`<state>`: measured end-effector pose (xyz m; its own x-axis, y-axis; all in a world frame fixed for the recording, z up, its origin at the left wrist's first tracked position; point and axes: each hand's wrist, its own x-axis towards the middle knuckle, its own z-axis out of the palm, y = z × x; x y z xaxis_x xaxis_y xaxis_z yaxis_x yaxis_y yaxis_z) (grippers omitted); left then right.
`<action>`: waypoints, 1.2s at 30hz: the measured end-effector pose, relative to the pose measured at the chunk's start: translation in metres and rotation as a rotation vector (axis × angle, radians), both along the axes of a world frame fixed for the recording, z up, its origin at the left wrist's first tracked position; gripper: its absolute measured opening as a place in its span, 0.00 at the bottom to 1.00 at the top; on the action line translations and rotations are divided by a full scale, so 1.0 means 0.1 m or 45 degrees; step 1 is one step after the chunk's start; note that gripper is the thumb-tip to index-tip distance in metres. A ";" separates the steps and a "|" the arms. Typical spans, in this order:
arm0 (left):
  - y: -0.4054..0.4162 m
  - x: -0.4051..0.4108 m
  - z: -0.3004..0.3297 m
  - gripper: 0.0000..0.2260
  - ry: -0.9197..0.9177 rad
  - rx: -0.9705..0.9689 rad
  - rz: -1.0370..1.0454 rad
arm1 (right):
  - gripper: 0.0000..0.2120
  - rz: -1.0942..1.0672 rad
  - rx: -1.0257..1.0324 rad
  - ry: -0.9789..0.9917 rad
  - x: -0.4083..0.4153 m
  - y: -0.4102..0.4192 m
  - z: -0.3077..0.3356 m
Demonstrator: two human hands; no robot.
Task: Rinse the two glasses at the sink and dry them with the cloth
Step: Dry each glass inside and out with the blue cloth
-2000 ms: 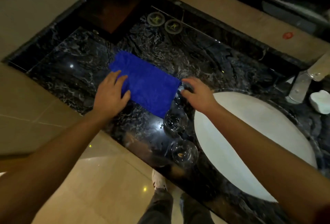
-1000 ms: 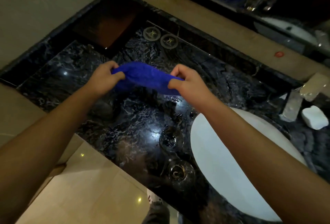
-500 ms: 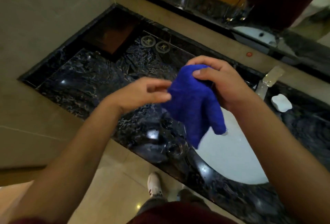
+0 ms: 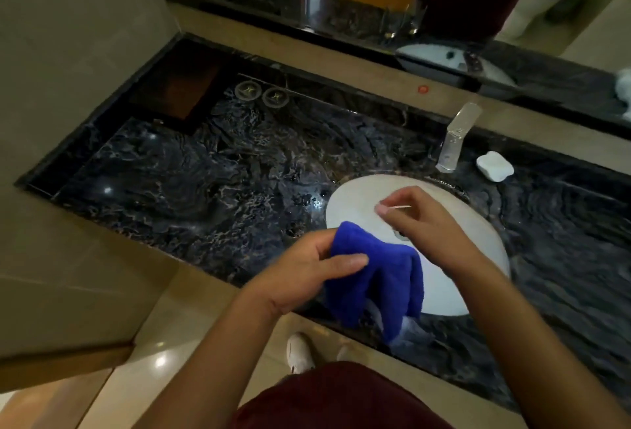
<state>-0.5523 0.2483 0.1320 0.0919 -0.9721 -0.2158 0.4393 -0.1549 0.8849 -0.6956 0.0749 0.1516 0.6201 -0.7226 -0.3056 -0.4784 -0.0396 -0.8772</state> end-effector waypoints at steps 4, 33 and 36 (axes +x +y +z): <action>0.11 -0.18 -0.04 0.11 0.096 0.021 0.250 | 0.21 0.258 0.193 -0.227 -0.34 0.11 -0.11; 0.18 -0.09 -1.53 0.47 -1.482 0.554 0.220 | 0.13 -0.292 0.530 -0.258 -0.15 0.44 -1.71; 0.14 -0.03 -1.60 0.40 -1.553 0.518 0.246 | 0.14 -0.274 0.533 -0.278 -0.05 0.60 -1.75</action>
<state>-0.5558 0.2624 -0.0278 0.5673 -0.8060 -0.1687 -0.5655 -0.5303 0.6317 -0.7006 0.1347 -0.0235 0.5523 -0.6846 -0.4758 -0.2412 0.4151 -0.8772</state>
